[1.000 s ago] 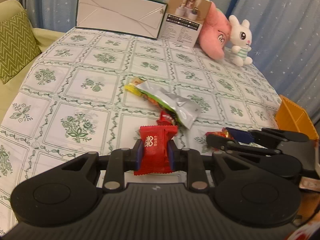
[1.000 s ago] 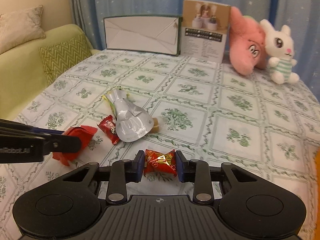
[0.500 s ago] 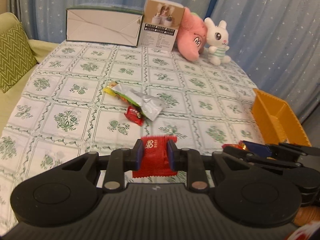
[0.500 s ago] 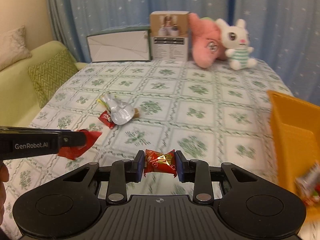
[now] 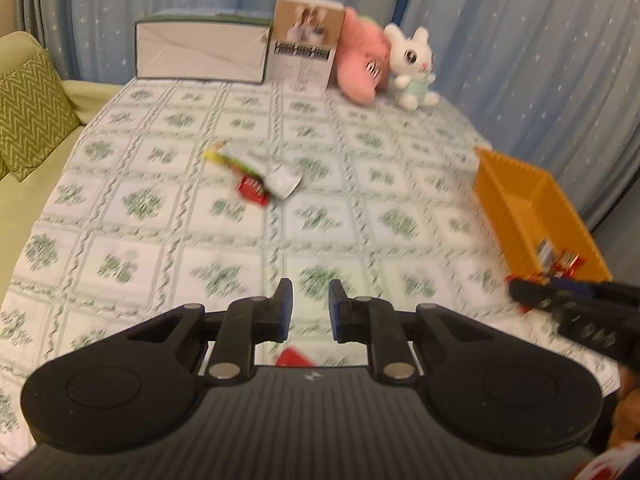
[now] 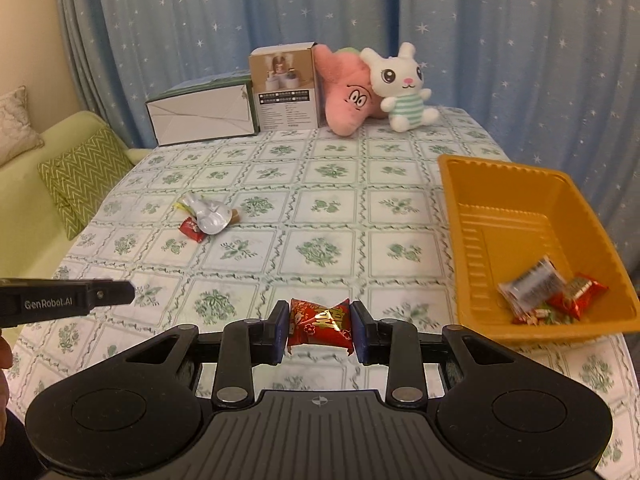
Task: Organize snacks
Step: 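Carry the red candy and red-gold candy over the orange tray with both grippers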
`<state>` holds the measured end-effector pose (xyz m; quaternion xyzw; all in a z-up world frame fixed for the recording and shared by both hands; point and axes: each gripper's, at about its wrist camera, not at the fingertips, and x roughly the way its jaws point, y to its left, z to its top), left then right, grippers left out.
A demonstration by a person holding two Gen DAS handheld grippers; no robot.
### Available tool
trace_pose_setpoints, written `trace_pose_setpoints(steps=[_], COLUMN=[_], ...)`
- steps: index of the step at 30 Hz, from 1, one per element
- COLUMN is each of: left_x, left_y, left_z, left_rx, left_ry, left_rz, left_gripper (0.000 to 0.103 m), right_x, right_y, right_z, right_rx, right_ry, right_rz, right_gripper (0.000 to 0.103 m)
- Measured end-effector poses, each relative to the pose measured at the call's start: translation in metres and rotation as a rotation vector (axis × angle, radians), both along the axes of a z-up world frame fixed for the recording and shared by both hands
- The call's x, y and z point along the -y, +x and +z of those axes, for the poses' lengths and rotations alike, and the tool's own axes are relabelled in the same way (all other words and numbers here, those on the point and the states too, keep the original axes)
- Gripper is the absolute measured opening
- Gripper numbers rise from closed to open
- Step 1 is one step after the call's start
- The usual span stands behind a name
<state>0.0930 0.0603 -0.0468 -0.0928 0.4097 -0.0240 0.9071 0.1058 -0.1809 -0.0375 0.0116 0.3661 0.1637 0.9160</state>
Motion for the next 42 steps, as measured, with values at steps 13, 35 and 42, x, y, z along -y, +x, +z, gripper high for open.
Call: trace_pose_setpoints(steps=[13, 35, 42], left_x=[0.007, 0.047, 0.103], left_y=[-0.007, 0.015, 0.027], left_z=[-0.047, 0.005, 0.034], left_rx=[-0.135, -0.036, 0.019], left_ry=[0.178, 0.03, -0.011], left_rz=[-0.293, -0.208, -0.241], left_gripper=[0.041, 0.023, 0.023], right_x=[0.004, 0.028, 0.069], right_y=[0.001, 0.007, 0.006], right_z=[-0.011, 0.008, 0.027], right_rx=[-0.025, 0.005, 0.023], right_ry=[0.014, 0.056, 0.057], right_rz=[-0.005, -0.068, -0.147], right_gripper=[0.033, 0.033, 0.033])
